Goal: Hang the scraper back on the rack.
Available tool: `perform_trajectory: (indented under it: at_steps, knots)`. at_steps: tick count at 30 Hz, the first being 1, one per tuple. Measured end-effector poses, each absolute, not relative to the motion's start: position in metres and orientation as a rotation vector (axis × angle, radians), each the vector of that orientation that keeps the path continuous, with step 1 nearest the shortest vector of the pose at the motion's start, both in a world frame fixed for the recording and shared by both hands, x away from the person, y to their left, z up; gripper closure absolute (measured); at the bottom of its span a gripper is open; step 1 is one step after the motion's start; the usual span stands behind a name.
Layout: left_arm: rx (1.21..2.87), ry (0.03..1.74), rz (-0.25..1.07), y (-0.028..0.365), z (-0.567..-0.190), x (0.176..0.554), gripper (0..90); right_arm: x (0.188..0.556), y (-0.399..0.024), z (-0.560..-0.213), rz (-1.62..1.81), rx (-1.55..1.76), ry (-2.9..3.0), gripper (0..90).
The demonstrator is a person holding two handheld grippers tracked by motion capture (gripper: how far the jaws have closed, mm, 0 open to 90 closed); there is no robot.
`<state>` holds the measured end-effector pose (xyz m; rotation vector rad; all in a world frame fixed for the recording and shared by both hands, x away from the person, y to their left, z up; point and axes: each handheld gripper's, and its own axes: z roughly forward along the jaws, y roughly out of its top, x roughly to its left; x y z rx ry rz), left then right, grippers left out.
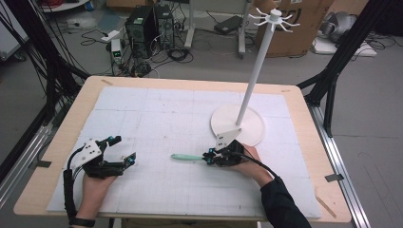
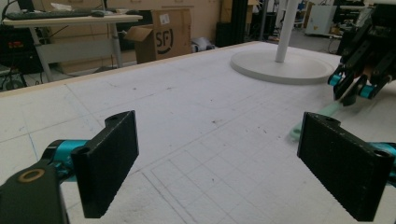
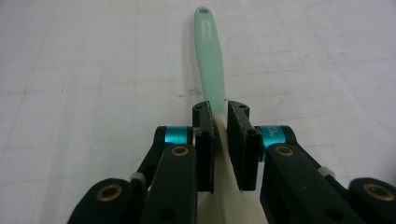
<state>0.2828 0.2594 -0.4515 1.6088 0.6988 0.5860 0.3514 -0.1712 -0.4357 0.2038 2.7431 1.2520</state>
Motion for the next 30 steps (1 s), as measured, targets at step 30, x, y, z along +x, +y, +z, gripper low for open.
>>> perform_trajectory:
  at_steps: [30]
  knots:
    - [1.605,0.703,0.587,0.260,-0.451,0.283,13.1,0.303,-0.331,-0.251,1.341,0.680,2.368,82.1]
